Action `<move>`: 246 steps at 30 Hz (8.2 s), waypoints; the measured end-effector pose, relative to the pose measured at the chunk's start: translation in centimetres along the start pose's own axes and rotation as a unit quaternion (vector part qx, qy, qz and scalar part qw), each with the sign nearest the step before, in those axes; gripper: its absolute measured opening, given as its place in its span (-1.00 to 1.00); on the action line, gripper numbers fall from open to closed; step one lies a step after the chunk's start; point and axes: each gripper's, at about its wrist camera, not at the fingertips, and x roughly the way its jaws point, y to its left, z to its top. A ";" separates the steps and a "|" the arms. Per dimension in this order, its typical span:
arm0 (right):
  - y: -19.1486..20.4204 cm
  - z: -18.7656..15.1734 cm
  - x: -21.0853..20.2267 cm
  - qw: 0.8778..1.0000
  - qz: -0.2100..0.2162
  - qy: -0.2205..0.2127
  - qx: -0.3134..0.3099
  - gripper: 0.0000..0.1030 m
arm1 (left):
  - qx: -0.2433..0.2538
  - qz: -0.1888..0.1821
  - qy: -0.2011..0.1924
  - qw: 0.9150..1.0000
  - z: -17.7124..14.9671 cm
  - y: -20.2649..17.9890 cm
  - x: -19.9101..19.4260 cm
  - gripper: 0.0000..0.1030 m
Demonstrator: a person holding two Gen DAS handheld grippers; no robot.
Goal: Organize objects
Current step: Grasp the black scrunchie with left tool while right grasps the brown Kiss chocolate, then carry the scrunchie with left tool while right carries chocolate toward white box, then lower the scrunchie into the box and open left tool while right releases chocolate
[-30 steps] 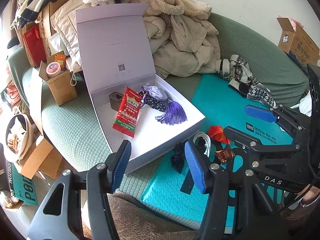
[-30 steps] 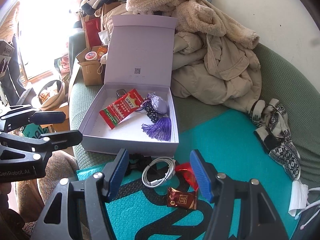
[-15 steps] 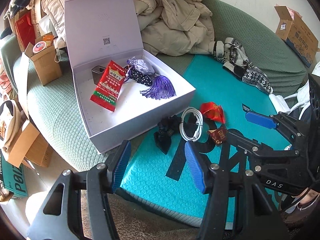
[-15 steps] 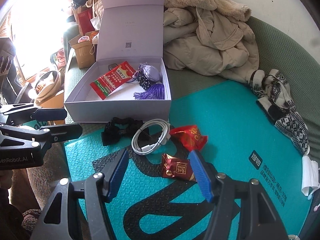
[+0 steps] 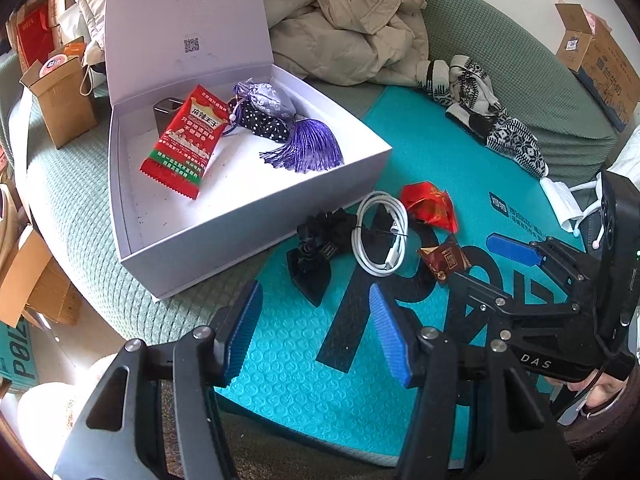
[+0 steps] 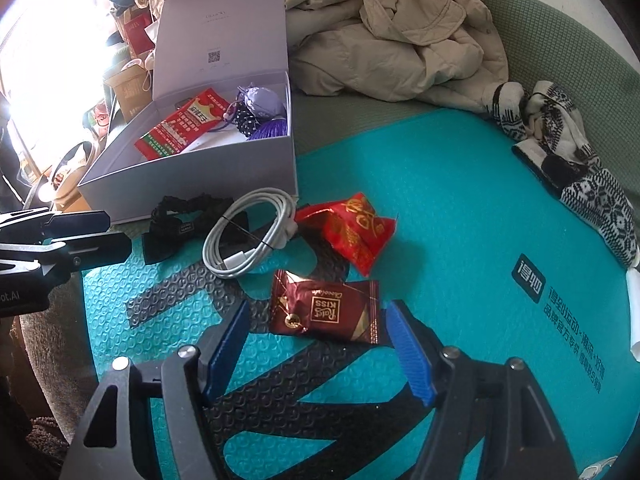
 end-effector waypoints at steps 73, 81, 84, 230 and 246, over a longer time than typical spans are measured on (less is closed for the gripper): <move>-0.4 -4.2 0.5 1.000 -0.014 0.002 0.019 0.84 | 0.049 -0.048 0.043 0.997 -1.3 -2.4 4.1 0.05; -0.1 -4.3 0.3 1.000 -0.011 -0.003 0.011 0.71 | 0.066 -0.015 0.028 0.997 -1.2 -2.8 4.8 -0.23; 0.1 -4.2 0.2 1.000 -0.008 -0.004 0.007 0.51 | 0.087 0.004 0.022 0.996 -1.3 -3.1 5.0 -0.43; 10.5 15.1 11.5 0.994 0.079 0.000 -0.077 -0.05 | -0.011 0.059 -0.019 0.998 12.8 13.1 8.4 -0.70; 10.1 15.1 11.1 0.995 0.058 0.005 -0.076 0.18 | -0.002 0.060 -0.018 0.998 12.3 13.1 8.2 -0.49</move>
